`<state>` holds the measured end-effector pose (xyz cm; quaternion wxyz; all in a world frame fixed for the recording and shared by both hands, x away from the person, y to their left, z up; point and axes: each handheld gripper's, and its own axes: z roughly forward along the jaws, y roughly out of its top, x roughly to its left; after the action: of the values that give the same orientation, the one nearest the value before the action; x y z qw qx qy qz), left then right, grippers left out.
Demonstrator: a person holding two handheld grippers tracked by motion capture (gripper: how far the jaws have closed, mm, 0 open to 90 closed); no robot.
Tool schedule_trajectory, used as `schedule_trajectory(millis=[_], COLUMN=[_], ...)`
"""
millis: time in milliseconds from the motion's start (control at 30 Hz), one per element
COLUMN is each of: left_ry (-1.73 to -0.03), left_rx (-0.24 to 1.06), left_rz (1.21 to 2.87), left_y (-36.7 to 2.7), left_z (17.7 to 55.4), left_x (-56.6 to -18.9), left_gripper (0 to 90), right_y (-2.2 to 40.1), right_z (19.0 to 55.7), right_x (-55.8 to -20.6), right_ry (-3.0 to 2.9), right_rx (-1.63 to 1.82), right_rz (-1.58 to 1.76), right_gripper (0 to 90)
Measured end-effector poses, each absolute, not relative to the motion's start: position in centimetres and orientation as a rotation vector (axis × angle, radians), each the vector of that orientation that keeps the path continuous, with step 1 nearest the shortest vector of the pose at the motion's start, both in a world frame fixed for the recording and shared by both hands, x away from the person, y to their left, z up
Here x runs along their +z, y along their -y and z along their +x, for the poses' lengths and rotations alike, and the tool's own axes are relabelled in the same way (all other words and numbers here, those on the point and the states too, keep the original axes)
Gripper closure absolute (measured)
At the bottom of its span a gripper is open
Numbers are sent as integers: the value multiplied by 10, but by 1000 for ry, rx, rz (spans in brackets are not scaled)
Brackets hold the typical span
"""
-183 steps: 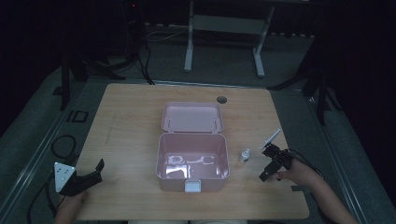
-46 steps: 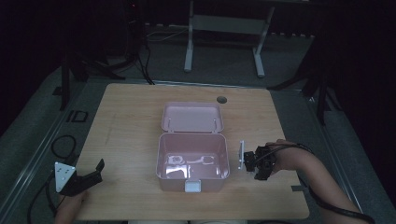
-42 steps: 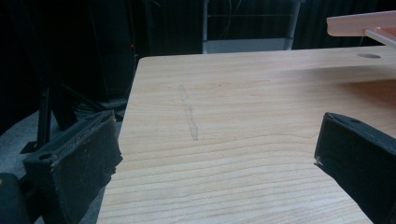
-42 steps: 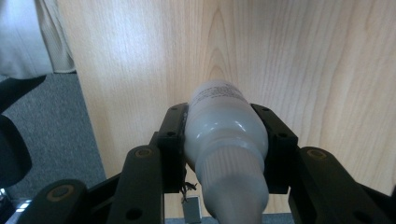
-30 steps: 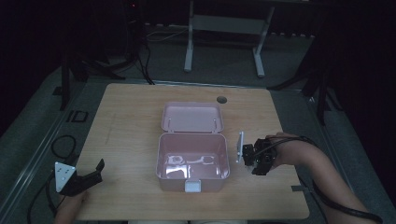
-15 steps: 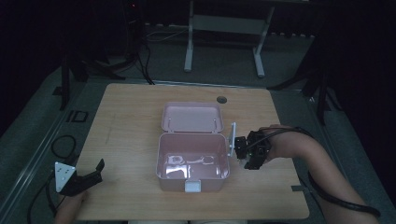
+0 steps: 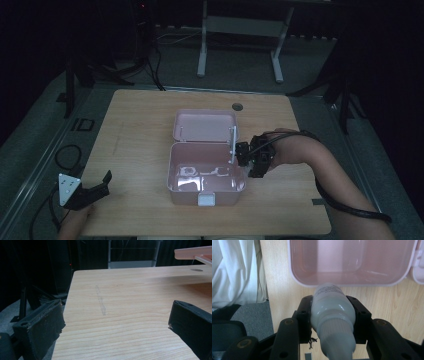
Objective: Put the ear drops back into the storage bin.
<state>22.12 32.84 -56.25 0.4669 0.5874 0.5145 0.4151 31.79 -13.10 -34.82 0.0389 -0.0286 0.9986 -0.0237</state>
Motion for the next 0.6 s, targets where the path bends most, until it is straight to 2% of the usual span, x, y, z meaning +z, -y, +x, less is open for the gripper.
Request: schedule_trajectory(millis=[600], left_ry=[-1258], left_rx=[1017], left_rz=[1443], left_y=[-329], left_z=[221], left_x=[-562], left_gripper=[4], right_y=[95], right_z=[329], right_x=[-371], right_ry=[-3086], right_rx=[-95], right_rz=[-119], right_gripper=[596])
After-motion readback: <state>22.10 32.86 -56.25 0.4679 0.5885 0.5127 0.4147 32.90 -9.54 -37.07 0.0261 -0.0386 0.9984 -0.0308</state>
